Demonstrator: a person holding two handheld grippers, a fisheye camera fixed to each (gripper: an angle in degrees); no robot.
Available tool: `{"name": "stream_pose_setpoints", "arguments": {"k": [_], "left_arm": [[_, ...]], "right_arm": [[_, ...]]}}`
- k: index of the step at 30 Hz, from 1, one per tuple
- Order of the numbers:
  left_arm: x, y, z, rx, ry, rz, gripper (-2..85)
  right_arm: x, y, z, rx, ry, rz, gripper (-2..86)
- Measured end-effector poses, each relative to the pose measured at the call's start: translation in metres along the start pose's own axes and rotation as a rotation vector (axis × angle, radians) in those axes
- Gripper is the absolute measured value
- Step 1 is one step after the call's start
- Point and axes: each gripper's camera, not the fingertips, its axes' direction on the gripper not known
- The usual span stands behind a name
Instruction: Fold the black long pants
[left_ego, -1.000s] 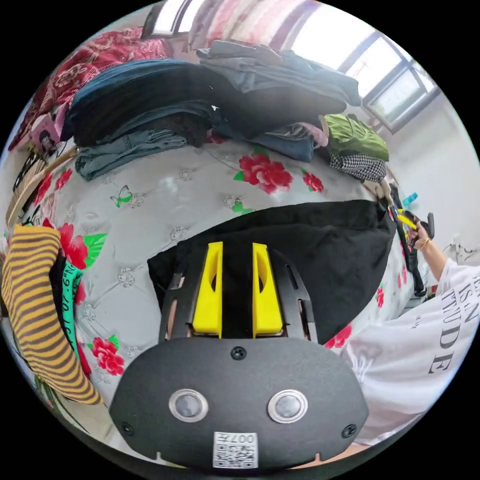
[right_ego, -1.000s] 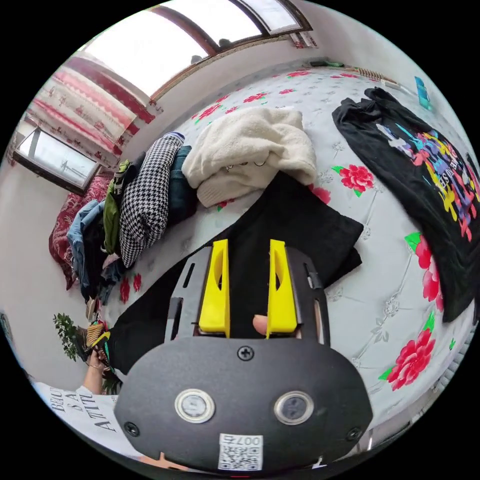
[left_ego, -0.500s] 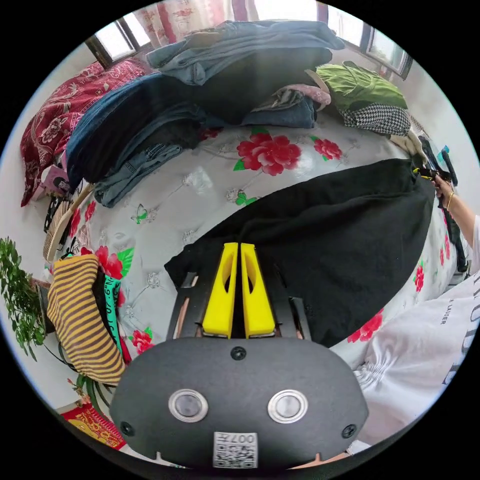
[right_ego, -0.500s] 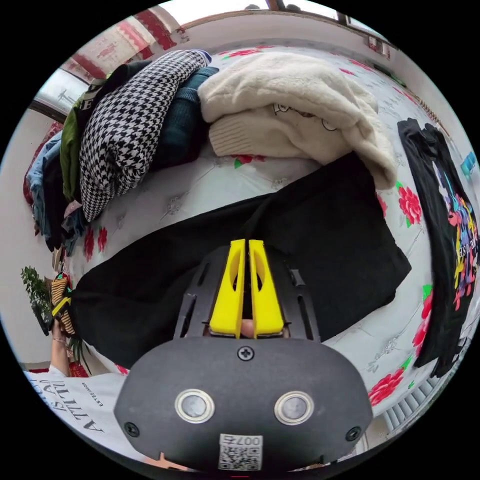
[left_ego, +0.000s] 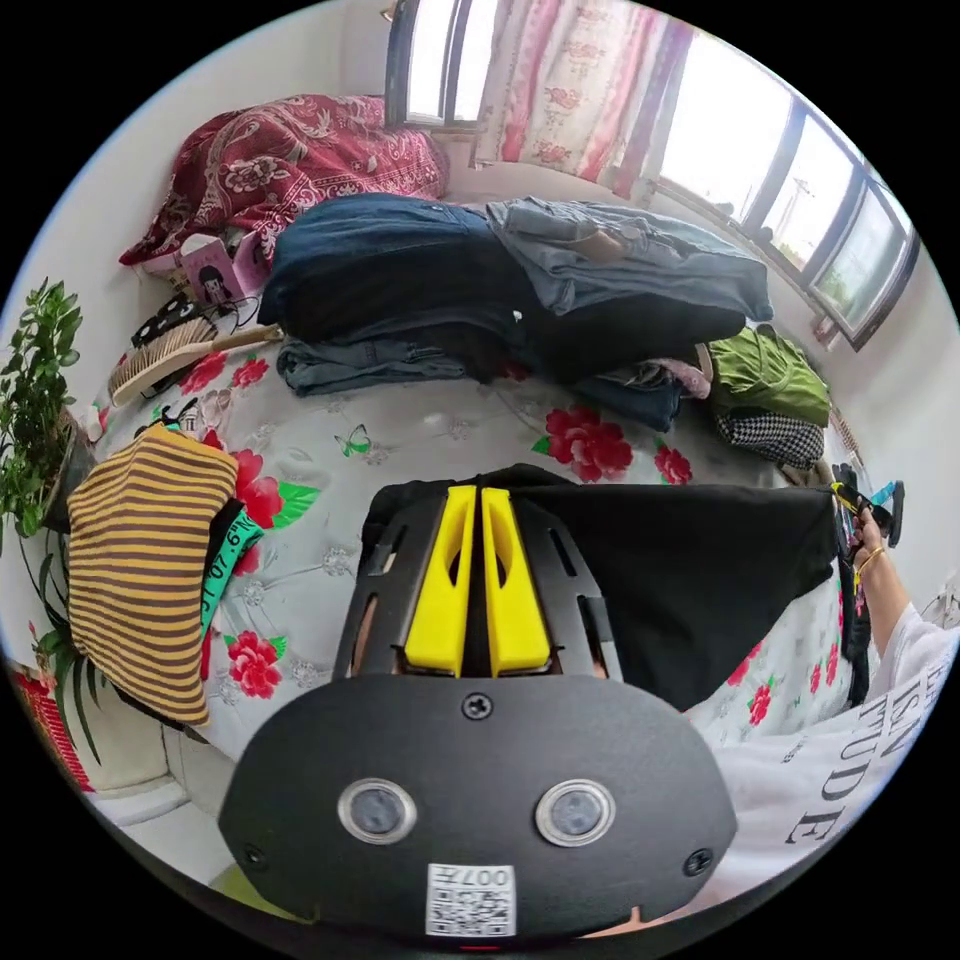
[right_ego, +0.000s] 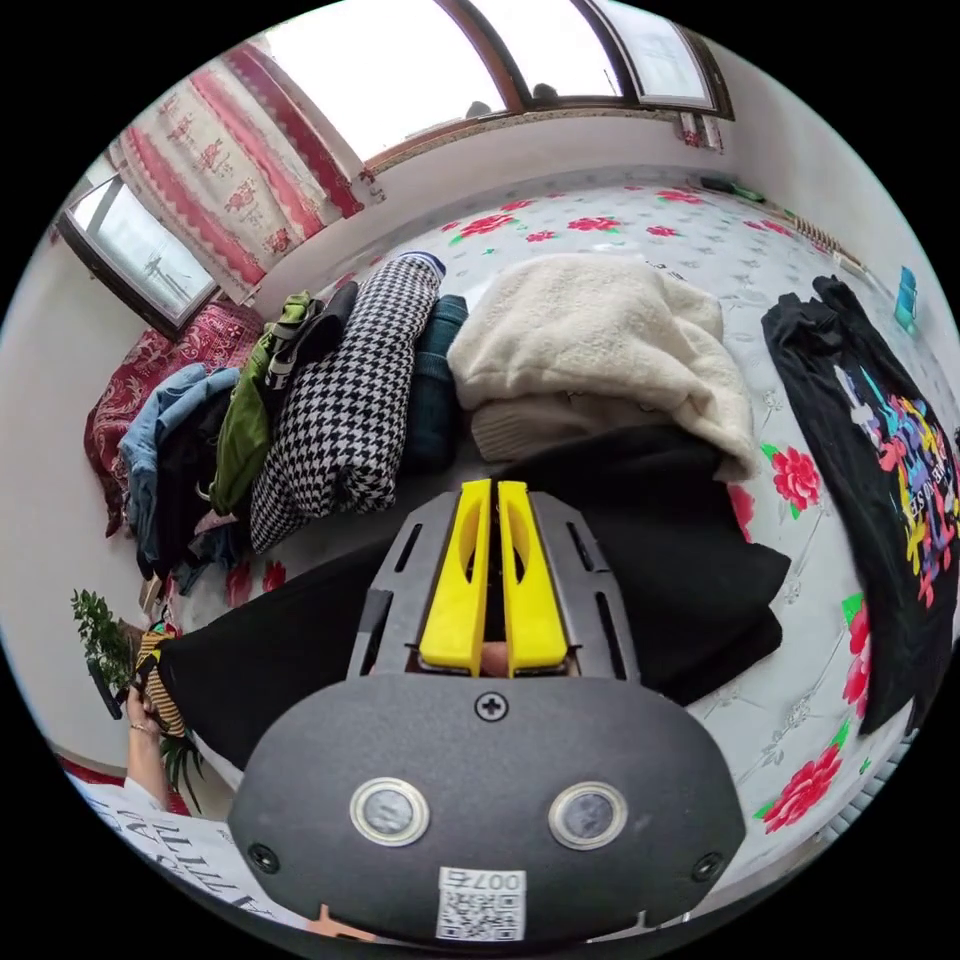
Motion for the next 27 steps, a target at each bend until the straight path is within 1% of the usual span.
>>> {"name": "stream_pose_setpoints", "arguments": {"k": [1, 2, 3, 4, 6, 7, 9, 11, 12, 14, 17, 19, 21, 25, 27], "left_arm": [[-0.003, -0.01, 0.043, -0.066, -0.029, -0.009, 0.0], [-0.004, -0.014, 0.066, -0.118, -0.044, -0.016, 0.4], [-0.006, -0.019, 0.105, -0.231, -0.057, -0.03, 1.1], [-0.004, -0.022, 0.122, -0.271, -0.067, -0.019, 1.7], [0.0, -0.024, 0.118, -0.24, -0.096, 0.025, 2.5], [0.0, -0.02, 0.11, -0.221, -0.107, 0.046, 2.6], [-0.006, -0.007, 0.091, -0.175, -0.122, 0.04, 1.8], [-0.017, 0.014, 0.069, -0.137, -0.116, 0.005, 0.4], [-0.024, 0.03, 0.055, -0.118, -0.114, -0.01, -0.3], [-0.028, 0.057, 0.039, -0.109, -0.125, -0.003, -0.7], [-0.028, 0.094, 0.032, -0.144, -0.12, 0.033, -0.9], [-0.029, 0.114, 0.045, -0.2, -0.119, 0.06, -0.9], [-0.032, 0.121, 0.059, -0.233, -0.148, 0.087, -0.9], [-0.044, 0.124, 0.085, -0.264, -0.151, 0.126, -0.9], [-0.051, 0.124, 0.088, -0.26, -0.138, 0.118, -0.9]], "right_arm": [[0.0, -0.01, 0.024, -0.052, 0.014, 0.002, 0.9], [0.002, -0.014, 0.046, -0.122, 0.052, 0.017, 1.4], [0.003, -0.014, 0.053, -0.155, 0.066, 0.02, 1.7], [0.003, -0.011, 0.055, -0.18, 0.073, 0.014, 2.1], [-0.004, 0.005, 0.031, -0.091, 0.013, -0.056, 2.6], [-0.011, 0.023, 0.012, -0.043, -0.054, -0.119, 2.9], [-0.025, 0.062, -0.009, -0.034, -0.205, -0.226, 3.2], [-0.05, 0.125, -0.014, -0.137, -0.405, -0.356, 3.6], [-0.059, 0.142, -0.011, -0.182, -0.448, -0.387, 3.8], [-0.098, 0.206, 0.01, -0.389, -0.567, -0.522, 4.3], [-0.152, 0.267, 0.038, -0.576, -0.606, -0.697, 5.0], [-0.179, 0.282, 0.054, -0.622, -0.593, -0.791, 5.6], [-0.197, 0.274, 0.063, -0.603, -0.564, -0.821, 6.3], [-0.215, 0.221, 0.06, -0.472, -0.531, -0.794, 7.3], [-0.214, 0.211, 0.062, -0.475, -0.549, -0.762, 7.5]]}}
